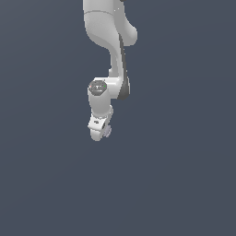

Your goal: Pick up the object and move it to a goal position.

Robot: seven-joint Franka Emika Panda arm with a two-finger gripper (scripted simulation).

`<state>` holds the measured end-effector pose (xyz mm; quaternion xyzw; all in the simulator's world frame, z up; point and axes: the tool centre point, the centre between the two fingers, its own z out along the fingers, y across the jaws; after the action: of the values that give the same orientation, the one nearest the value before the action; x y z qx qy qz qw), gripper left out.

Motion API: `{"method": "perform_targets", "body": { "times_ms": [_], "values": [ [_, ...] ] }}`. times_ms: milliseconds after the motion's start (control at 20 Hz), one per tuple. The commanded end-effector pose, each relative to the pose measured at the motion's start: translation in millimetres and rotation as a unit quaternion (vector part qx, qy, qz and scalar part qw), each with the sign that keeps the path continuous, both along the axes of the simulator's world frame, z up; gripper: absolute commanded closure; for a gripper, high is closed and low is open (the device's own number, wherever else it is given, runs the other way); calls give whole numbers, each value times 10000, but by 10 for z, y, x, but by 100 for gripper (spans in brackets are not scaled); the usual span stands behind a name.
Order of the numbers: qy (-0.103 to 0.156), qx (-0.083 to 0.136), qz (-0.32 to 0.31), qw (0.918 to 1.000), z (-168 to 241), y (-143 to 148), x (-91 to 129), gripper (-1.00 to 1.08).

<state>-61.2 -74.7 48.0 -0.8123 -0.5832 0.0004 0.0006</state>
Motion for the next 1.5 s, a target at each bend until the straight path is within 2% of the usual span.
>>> {"method": "perform_targets", "body": {
  "times_ms": [0,100,150,850,1450],
  "values": [
    [-6,-2,1,10000,-53,-3,7,-92],
    [-6,-2,1,10000,-64,-4,8,-92],
    [-6,-2,1,10000,-64,-4,8,108],
    [-13,-3,6,10000,-43,-57,31,108],
    [-10,0,4,10000,107,-752,248,108]
  ]
}}
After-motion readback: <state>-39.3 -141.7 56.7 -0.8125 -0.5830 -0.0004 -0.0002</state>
